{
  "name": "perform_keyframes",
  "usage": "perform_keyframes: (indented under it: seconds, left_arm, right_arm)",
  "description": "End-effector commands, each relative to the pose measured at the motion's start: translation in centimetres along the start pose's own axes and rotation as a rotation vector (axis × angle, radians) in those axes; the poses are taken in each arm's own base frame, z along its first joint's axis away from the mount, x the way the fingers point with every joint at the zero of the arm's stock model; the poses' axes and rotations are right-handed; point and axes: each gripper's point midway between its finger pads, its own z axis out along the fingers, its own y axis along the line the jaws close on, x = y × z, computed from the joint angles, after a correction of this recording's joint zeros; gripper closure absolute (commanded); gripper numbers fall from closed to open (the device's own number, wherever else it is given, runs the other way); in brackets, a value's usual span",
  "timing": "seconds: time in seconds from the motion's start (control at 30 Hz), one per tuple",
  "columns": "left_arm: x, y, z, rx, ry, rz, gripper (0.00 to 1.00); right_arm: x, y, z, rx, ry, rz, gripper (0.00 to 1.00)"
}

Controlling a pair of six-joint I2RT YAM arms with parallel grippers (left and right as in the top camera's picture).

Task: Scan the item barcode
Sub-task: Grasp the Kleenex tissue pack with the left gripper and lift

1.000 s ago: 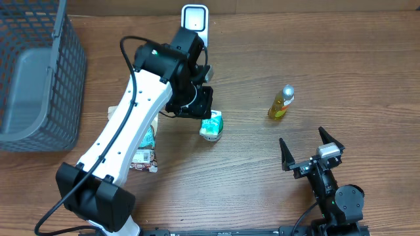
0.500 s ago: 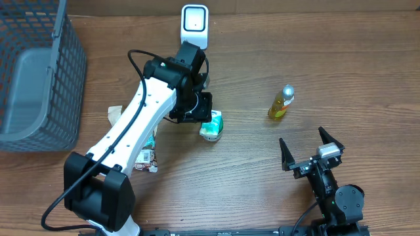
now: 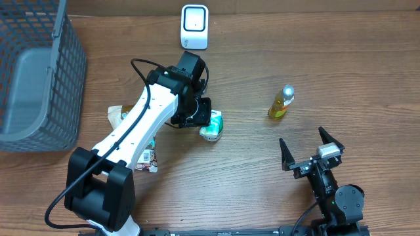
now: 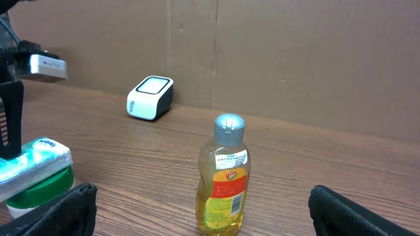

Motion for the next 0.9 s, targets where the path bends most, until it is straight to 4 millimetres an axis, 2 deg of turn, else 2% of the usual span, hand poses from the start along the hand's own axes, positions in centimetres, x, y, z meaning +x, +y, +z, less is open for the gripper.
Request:
perform_keyframes:
  seconds: [0.0, 0.1, 0.3, 0.6, 0.67, 0.77, 0.87]
  left_arm:
    - [0.42, 0.57, 1.2, -0.016, 0.02, -0.031, 0.63]
    - [0.45, 0.65, 1.62, -0.012, 0.018, -0.037, 0.64]
    - [0.61, 0.62, 1.8, -0.006, 0.024, -0.045, 0.73]
    - [0.58, 0.35, 1.8, 0.009, 0.025, -0.044, 0.71]
    - [0.59, 0.34, 1.8, 0.01, 0.025, -0.044, 0.72]
    - [0.59, 0.34, 1.8, 0.01, 0.025, -0.044, 0.79]
    - [0.58, 0.35, 1.8, 0.009, 0.025, -0.044, 0.79]
  right_arm:
    - [0.23, -0.16, 0.0, 0.009, -0.002, 0.002, 0.0]
    - [0.22, -0.16, 0.0, 0.009, -0.002, 0.002, 0.0]
    - [0.23, -0.16, 0.0, 0.009, -0.002, 0.002, 0.0]
    - [0.23, -0.16, 0.0, 0.009, -0.002, 0.002, 0.0]
    - [0.23, -0.16, 0.0, 0.009, -0.002, 0.002, 0.0]
    - [0.23, -0.16, 0.0, 0.009, -0.002, 0.002, 0.0]
    - [0.23, -0.16, 0.0, 0.009, -0.002, 0.002, 0.0]
